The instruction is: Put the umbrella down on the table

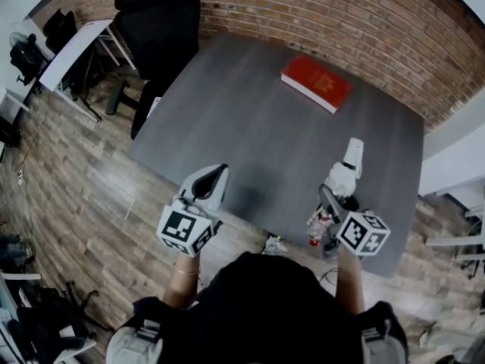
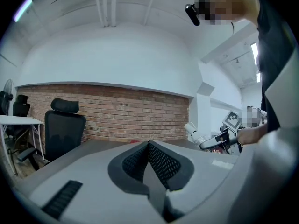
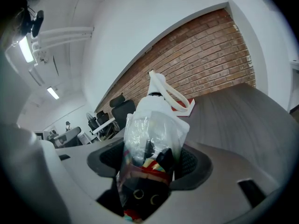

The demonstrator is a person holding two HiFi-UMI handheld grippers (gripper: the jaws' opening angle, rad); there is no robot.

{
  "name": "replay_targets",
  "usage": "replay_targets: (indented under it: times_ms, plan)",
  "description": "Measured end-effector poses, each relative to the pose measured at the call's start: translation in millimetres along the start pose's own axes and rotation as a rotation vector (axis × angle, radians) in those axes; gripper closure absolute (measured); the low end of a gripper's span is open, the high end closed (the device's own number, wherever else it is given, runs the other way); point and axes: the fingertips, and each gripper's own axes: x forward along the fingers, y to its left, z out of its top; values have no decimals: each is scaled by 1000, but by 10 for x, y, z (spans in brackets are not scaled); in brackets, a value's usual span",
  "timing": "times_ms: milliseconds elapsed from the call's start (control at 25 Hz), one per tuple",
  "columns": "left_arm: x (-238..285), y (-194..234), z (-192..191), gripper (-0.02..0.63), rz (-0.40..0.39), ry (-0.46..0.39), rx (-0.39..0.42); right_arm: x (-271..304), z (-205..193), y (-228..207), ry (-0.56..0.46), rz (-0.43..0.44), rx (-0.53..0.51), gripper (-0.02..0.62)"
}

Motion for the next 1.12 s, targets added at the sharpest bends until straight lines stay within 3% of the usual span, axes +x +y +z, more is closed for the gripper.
replay_targets:
  times_ms: [600,1120]
  plan:
    - [340,-45,-78,606,-2,66,12,335,-249,-522,98,-33,76,307]
    - [473,-22,-18,606,11,37,-31,601,-334,-773,165,-77,52,307]
